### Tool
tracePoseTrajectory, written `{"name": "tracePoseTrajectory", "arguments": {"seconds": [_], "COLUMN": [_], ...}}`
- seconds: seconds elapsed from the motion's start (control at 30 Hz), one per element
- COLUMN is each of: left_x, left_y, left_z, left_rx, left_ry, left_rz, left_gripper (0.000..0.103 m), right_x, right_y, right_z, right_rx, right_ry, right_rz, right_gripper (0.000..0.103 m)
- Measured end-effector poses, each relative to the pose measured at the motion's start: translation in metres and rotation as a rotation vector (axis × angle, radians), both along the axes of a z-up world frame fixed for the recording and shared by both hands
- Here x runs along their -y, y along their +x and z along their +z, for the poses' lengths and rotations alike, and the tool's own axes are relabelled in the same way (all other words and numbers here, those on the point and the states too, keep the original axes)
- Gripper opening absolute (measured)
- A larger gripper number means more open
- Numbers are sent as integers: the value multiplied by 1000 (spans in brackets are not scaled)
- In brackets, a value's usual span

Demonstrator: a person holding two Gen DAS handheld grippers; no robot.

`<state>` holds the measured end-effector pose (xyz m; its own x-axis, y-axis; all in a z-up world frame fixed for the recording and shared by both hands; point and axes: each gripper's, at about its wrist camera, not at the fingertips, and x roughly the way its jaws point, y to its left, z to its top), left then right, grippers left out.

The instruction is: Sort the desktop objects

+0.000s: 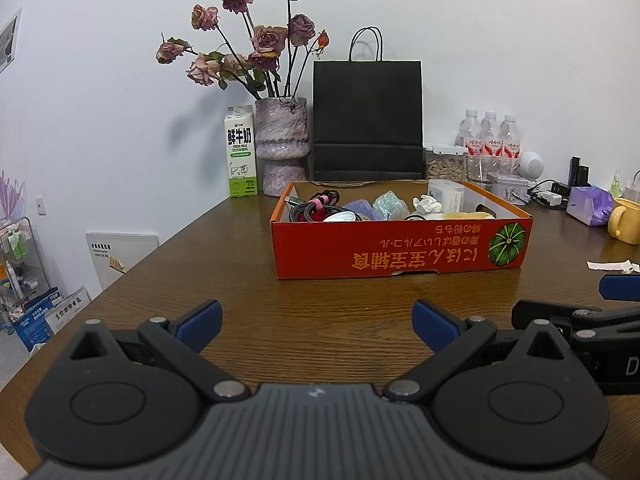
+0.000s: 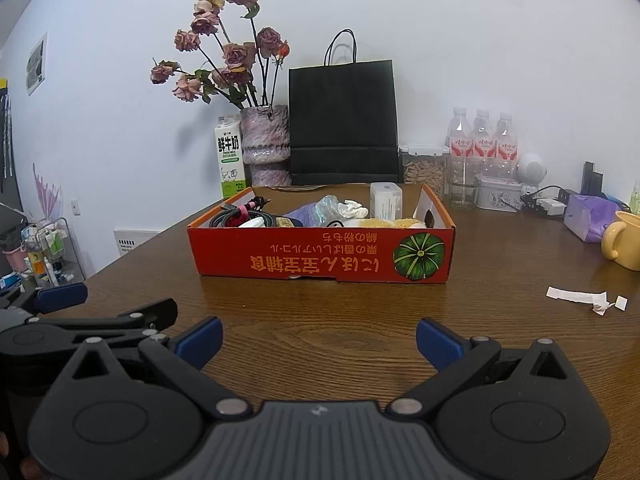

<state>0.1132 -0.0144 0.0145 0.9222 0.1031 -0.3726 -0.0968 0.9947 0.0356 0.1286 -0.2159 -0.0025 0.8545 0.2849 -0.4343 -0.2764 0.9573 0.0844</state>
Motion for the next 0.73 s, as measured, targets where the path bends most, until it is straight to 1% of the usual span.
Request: {"name": "tracePoseTrajectory", "arguments": {"seconds": [0.6, 0.73], "left_x": [4, 5], "left_y": [0, -1], "left_z": [0, -1], "left_rx": [3, 12], "left_ry": [8, 21], "left_rz": [3, 10], "left_gripper": [103, 103], "right_x": [0, 0], "right_y": [0, 0], "right_z": [0, -2], "right_rx": [3, 1], "right_ry": [-1, -2], "right_rz": [-7, -8], "right_gripper": [103, 103]}}
